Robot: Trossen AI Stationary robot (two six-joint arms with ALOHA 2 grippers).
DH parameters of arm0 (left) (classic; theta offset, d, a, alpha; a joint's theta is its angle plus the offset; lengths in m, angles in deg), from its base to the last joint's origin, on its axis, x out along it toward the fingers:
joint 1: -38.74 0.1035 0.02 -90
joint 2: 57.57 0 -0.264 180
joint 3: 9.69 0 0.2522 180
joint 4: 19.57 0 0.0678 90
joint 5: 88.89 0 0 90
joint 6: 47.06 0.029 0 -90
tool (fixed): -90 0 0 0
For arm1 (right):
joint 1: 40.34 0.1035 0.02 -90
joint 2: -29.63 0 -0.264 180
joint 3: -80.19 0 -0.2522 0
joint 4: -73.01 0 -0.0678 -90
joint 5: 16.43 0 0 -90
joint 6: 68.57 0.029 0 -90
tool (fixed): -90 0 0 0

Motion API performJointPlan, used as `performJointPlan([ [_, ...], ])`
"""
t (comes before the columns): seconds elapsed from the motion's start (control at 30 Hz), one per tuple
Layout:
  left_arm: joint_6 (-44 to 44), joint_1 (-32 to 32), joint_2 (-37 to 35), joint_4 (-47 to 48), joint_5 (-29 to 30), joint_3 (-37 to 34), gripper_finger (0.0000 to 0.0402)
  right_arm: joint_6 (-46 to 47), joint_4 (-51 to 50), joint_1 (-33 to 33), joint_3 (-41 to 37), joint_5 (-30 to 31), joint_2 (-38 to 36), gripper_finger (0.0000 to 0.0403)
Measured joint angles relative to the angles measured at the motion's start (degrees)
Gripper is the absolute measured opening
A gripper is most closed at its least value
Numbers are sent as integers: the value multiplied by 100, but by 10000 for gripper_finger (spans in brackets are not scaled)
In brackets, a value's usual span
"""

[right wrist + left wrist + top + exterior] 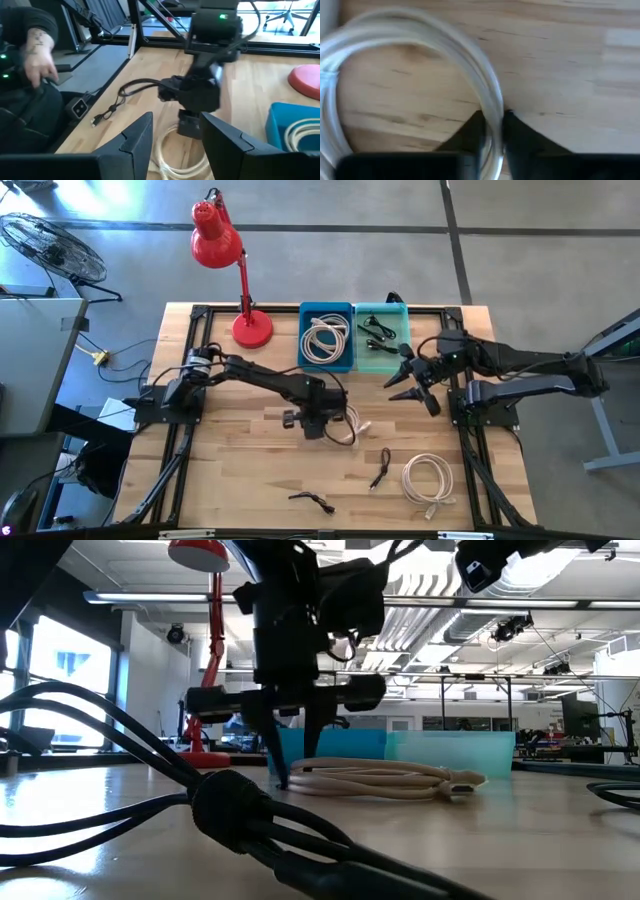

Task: Pick & Place USB Port
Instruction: Put the white charger cable into the blue bin

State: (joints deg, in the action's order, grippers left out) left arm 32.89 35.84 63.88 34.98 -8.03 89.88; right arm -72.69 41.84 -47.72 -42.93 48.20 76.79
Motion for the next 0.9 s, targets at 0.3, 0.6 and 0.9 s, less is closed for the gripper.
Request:
performJointPlan([
  [0.3,-1130,74,-94,-131,320,-2,30,24,-44,341,0,156,0,153],
  [0.6,-1937,53,-851,23,1736,-34,30,4,-127,656,-2,557,0,153],
  [0.9,-2608,44,-2212,223,2616,-25,30,-99,-171,833,-2,1134,2,153],
])
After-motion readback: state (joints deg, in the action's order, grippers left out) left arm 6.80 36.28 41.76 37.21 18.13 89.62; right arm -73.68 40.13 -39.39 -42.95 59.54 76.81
